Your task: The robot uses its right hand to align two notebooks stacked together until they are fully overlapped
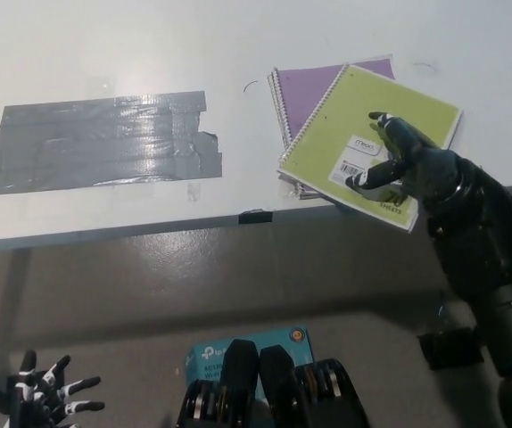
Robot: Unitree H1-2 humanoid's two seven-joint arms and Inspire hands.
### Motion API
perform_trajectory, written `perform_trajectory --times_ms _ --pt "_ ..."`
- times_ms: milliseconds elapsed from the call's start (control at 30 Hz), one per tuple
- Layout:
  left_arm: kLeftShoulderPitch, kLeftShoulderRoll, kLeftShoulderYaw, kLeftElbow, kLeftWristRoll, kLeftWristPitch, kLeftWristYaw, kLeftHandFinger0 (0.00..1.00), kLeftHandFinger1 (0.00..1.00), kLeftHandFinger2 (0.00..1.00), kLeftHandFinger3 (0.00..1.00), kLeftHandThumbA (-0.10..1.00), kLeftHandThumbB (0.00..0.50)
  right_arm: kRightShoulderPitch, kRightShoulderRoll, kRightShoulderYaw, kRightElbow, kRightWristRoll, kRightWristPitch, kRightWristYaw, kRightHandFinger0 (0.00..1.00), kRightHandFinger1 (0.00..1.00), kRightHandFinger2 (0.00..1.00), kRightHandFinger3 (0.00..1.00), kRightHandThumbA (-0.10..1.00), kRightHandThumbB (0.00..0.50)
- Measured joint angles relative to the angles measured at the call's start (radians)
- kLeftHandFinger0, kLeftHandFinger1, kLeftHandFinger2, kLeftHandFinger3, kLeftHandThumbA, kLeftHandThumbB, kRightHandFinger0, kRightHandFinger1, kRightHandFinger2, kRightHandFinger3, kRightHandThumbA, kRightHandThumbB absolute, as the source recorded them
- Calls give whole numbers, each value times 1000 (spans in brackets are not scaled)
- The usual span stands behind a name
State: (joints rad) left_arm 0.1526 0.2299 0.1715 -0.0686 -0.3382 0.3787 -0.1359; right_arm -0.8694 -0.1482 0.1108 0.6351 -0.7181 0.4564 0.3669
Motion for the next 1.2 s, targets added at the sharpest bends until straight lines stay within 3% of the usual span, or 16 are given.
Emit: perform_trajectory --times_ms 133,233,333,367,667,767,967,1067,1133,1200 --pt "0 2 -6 -8 2 0 0 352 483 674 1000 1000 500 8 -17 11 4 -12 -5 -5 1000 1000 1000 1000 1000 356" --pt "-1 6 -13 -11 4 0 0 363 498 663 1000 1000 500 10 -24 32 4 -20 -6 -7 1000 1000 1000 1000 1000 373" --pt "-1 8 -21 -11 9 -1 -1 385 512 651 1000 1000 500 15 -27 73 1 -34 -7 -8 1000 1000 1000 1000 1000 350" --pt "-1 9 -24 -11 10 -1 -1 374 511 636 1000 1000 500 16 -32 96 -1 -39 -7 -8 1000 1000 1000 1000 1000 386" --pt "-1 13 -42 -11 14 -3 -20 481 513 591 1000 1000 500 27 -55 236 -32 -69 -3 3 1000 1000 1000 1000 1000 431" --pt "-2 15 -42 -11 14 -3 -26 469 518 599 1000 1000 500 27 -63 271 -42 -70 -2 16 1000 1000 1000 1000 1000 455" --pt "-2 16 -43 -12 14 -3 -29 473 515 570 1000 1000 500 27 -115 355 -76 -69 -10 57 1000 1000 1000 1000 1000 441" --pt "-2 17 -43 -13 15 -2 -29 425 498 556 1000 1000 500 26 -148 390 -92 -63 -23 82 1000 1000 1000 1000 1000 435" --pt "-2 20 -43 -13 15 -2 -29 432 492 543 1000 1000 500 23 -168 403 -92 -55 -37 94 1000 1000 1000 1000 1000 450" --pt "-2 22 -43 -14 15 -2 -30 427 487 532 1000 1000 500 19 -185 412 -91 -47 -51 105 1000 1000 1000 1000 1000 499"
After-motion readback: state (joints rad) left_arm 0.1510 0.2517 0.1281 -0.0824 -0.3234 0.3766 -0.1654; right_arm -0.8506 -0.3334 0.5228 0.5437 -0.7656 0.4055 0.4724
